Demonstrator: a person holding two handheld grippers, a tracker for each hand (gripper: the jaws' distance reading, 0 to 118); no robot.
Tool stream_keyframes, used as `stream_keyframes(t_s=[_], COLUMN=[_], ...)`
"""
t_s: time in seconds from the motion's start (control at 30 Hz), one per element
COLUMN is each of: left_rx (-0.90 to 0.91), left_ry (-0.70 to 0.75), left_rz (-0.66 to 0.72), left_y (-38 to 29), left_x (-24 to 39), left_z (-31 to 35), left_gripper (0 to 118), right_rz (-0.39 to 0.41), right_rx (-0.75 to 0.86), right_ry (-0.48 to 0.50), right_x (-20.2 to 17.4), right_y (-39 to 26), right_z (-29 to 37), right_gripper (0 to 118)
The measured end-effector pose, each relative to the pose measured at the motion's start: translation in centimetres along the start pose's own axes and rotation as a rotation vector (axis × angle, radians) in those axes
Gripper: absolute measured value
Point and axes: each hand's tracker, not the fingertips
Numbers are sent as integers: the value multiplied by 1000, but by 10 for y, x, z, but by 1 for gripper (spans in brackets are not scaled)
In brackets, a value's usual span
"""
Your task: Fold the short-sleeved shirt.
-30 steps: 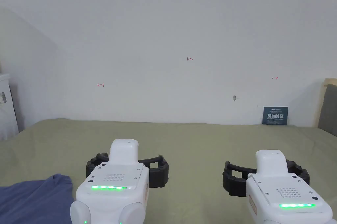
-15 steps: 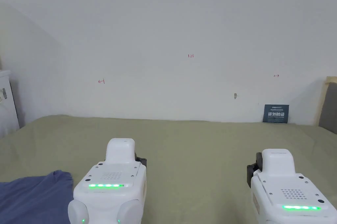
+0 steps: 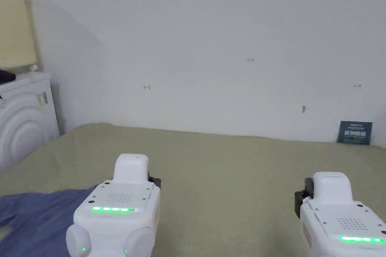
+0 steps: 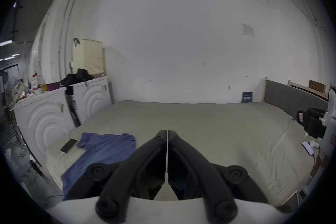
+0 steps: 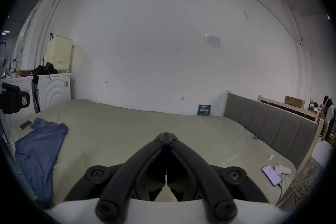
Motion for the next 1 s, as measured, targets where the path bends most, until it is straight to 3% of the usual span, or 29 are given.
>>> stream_keyframes(t_s=[0.27, 0.43, 0.7, 1.0], left_rx=[-31, -60, -93, -138], left_ry=[295, 426, 520, 497], left_rz=[46, 63, 70, 104], left_y=[-11, -20, -33, -43], left_x=[-123, -179, -223, -238], left_z=[27, 52, 65, 29], left_gripper=[1, 1, 1, 1], right_rz=[-22, -11, -2, 11], right_rx=[-10, -4, -20, -55], right_ry=[316, 454, 551, 582], right_x=[-122, -188, -235, -262], right_y=[10, 11, 2, -2], right_z=[-21, -22, -25, -42], right_gripper=[0, 0, 0, 0])
